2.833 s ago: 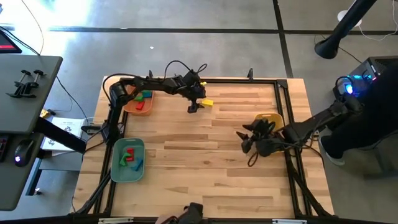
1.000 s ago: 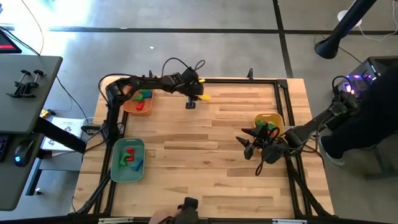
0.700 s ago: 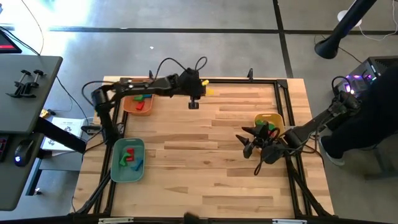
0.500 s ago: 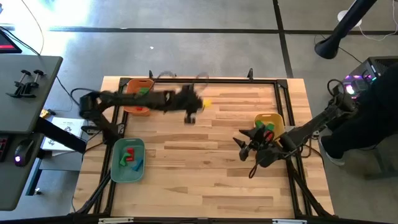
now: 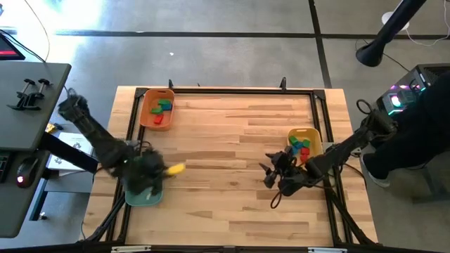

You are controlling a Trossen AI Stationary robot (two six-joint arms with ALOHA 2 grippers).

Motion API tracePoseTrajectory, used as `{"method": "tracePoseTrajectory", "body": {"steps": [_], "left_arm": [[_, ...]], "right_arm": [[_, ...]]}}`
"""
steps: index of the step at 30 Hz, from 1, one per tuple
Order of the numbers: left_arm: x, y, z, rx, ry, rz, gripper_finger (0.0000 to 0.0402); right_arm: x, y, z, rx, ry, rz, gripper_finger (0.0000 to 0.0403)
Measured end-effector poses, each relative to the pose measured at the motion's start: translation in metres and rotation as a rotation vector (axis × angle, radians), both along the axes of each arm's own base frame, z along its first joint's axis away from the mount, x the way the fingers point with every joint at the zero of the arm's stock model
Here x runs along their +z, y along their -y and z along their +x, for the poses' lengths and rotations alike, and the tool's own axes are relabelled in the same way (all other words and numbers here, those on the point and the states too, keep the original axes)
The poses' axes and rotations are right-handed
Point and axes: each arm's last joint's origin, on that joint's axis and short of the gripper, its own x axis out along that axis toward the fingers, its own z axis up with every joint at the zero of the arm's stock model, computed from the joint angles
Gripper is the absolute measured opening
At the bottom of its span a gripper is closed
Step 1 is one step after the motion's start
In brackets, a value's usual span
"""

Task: Sort blocks by size
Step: Put the yellow arch block into the blue bin

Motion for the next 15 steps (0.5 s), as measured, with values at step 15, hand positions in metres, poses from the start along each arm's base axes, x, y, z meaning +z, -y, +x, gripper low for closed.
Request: {"method": "tracePoseTrajectory", "body": {"steps": [15], "left_arm": [[-0.032, 0.023, -0.064, 0.286, -0.465, -0.016, 0.009]], "right_arm": [[0.002, 0.012, 0.007, -0.049, 0.005, -0.056, 0.022]]}}
